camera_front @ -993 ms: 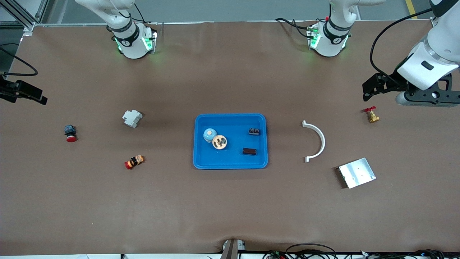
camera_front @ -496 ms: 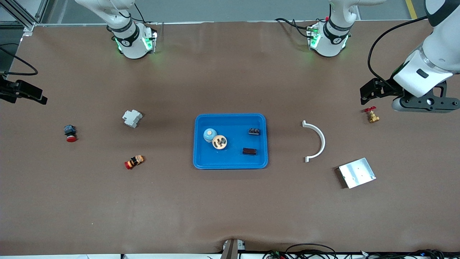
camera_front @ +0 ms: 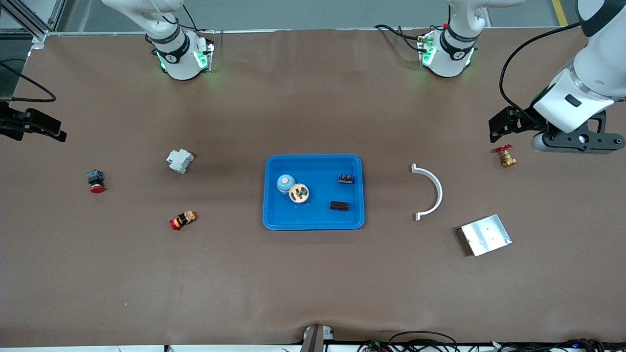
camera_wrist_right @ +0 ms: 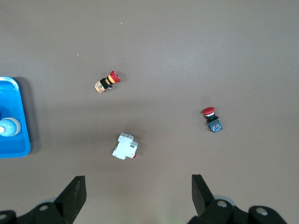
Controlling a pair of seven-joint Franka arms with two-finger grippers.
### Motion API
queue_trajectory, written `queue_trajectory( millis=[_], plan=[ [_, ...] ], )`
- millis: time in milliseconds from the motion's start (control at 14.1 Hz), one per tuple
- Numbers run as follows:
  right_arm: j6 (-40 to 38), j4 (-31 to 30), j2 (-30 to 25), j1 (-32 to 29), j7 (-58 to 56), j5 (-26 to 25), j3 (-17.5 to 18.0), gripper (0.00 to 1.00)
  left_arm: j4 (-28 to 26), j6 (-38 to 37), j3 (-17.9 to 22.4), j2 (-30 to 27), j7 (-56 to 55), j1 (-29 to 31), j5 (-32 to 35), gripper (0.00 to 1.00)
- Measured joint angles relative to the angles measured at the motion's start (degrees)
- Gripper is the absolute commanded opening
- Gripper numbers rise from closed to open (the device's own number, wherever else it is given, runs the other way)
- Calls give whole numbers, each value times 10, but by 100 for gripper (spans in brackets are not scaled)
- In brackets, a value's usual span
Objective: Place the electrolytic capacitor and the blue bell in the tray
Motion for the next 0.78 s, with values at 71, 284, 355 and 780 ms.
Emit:
queue_trajectory(
  millis=[71,284,355,780],
  plan=[
    [0,0,0,0,0,0,0,100,0,0,0,0,0,0,0,100],
    [0,0,0,0,0,0,0,100,0,0,0,0,0,-2,1,100],
    [0,0,0,0,0,0,0,100,0,0,-1,0,0,-4,4,100],
    [1,0,0,1,0,1,0,100,1,0,-3,0,0,-6,9,100]
  ],
)
